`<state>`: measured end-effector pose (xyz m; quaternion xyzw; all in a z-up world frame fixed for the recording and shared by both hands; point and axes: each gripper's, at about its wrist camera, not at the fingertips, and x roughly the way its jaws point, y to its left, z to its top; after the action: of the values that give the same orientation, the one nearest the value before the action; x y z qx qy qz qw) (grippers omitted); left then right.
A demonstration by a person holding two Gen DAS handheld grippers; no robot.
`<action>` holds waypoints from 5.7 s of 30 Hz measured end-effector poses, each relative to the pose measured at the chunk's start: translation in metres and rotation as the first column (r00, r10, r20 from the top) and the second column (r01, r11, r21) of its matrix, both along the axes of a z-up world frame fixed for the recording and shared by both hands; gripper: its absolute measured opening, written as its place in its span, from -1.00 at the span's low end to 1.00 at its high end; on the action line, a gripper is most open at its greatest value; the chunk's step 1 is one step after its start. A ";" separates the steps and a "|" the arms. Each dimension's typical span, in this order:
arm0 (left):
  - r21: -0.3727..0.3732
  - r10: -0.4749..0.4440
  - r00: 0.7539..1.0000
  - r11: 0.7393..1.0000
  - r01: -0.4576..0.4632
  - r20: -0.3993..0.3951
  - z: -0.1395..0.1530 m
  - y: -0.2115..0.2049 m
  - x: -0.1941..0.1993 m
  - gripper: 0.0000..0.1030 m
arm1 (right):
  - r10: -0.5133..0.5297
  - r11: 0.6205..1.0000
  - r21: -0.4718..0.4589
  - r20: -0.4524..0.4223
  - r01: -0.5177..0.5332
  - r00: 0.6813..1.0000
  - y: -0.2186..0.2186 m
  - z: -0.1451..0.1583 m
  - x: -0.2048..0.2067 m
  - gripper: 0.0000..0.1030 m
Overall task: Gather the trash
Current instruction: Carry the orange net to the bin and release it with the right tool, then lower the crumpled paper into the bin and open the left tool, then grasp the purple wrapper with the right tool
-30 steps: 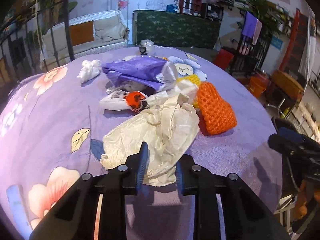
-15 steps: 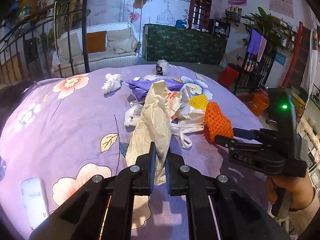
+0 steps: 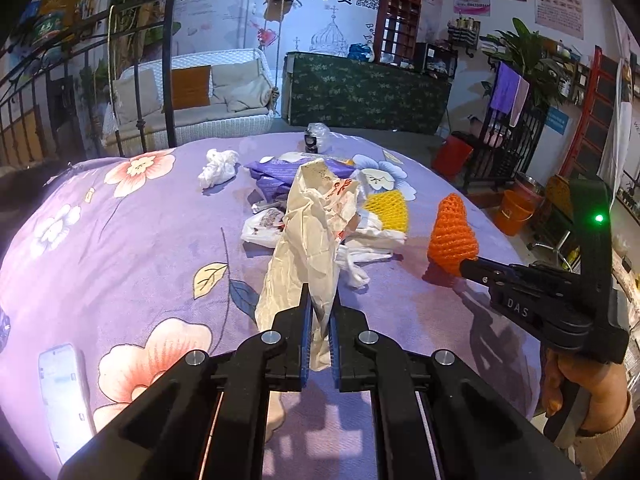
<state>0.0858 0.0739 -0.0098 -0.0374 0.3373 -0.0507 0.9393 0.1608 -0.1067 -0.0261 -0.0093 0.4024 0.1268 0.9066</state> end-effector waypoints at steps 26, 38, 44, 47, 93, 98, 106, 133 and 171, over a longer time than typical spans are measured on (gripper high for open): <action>-0.036 -0.296 0.951 0.953 0.300 0.086 0.019 -0.109 -0.007 -0.85 | -0.336 0.942 0.043 0.085 0.334 0.938 -0.148 0.039 -0.100 -0.76; -0.036 -0.471 0.879 0.880 0.474 0.077 0.014 -0.188 -0.011 -0.85 | -0.566 0.818 0.069 -0.079 0.571 0.821 -0.248 -0.004 -0.120 -0.76; -0.037 -0.550 0.834 0.833 0.551 0.045 0.006 -0.222 -0.012 -0.85 | -0.636 0.748 0.075 -0.205 0.660 0.744 -0.273 -0.046 -0.122 -0.24; -0.046 -0.583 0.812 0.811 0.583 0.020 0.001 -0.235 -0.013 -0.85 | -0.664 0.719 0.087 -0.204 0.689 0.719 -0.280 -0.053 -0.130 0.05; -0.177 -0.778 0.601 0.627 0.758 -0.184 -0.055 -0.351 -0.023 0.76 | -0.862 0.507 0.101 0.032 0.856 0.507 -0.354 0.014 -0.191 0.54; -0.116 -0.756 0.639 0.653 0.748 -0.139 -0.046 -0.340 -0.029 0.82 | -0.842 0.539 0.089 0.034 0.837 0.538 -0.347 0.015 -0.183 0.67; -0.005 -0.695 0.715 0.717 0.697 -0.076 -0.033 -0.305 -0.031 0.88 | -0.787 0.617 0.095 0.043 0.782 0.615 -0.325 0.017 -0.172 0.71; 0.117 -0.235 0.972 0.965 0.236 -0.019 -0.025 -0.108 -0.005 0.88 | -0.250 0.965 0.101 0.061 0.243 0.966 -0.121 0.029 -0.057 0.71; -0.025 0.017 0.996 1.000 -0.019 -0.082 -0.028 0.035 0.034 0.88 | 0.277 0.936 -0.232 0.026 -0.263 0.961 0.123 0.016 0.120 -0.43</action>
<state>0.1198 0.1091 -0.0376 -0.0546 0.3745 -0.0452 0.9245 0.2812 0.0165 -0.0101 -0.1711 0.3825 0.2031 0.8849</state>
